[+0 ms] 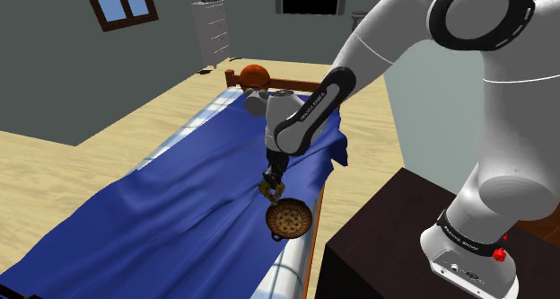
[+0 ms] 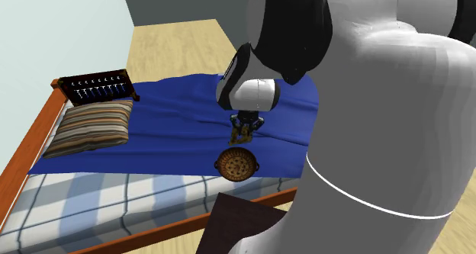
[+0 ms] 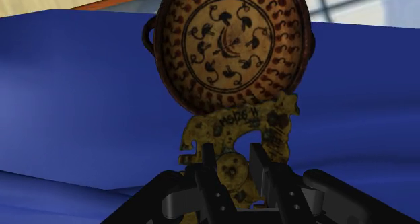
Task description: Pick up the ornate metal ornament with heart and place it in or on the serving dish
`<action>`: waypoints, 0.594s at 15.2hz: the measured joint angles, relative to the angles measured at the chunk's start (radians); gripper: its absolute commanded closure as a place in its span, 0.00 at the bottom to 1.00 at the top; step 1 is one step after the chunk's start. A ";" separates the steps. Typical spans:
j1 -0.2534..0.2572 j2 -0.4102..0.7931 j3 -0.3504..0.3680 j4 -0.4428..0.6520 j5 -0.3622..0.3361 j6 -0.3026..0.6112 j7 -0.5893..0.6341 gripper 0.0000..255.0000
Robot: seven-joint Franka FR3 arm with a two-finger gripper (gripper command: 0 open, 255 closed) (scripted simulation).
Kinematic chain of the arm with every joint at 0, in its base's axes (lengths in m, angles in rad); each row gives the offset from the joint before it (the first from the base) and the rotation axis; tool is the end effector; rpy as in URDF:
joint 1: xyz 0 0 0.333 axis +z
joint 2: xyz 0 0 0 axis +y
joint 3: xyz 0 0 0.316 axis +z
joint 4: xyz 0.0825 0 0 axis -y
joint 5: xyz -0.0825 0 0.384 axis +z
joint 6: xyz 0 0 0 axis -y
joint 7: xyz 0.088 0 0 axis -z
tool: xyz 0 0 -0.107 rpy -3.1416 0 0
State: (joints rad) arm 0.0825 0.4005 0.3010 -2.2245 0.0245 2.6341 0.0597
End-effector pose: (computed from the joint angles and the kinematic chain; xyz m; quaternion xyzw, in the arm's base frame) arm 0.5110 0.2085 0.2022 -0.9882 -0.1385 0.0016 0.0651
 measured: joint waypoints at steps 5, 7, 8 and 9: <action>-0.008 -0.147 0.058 -0.224 0.068 0.084 -0.002 1.00; -0.007 -0.154 0.063 -0.262 0.075 0.117 -0.001 1.00; -0.005 -0.148 0.062 -0.270 0.073 0.130 0.000 1.00; -0.002 -0.137 0.058 -0.273 0.068 0.144 0.003 1.00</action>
State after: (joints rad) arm 0.0805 0.2638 0.3593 -2.4977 0.0924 2.7778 0.0626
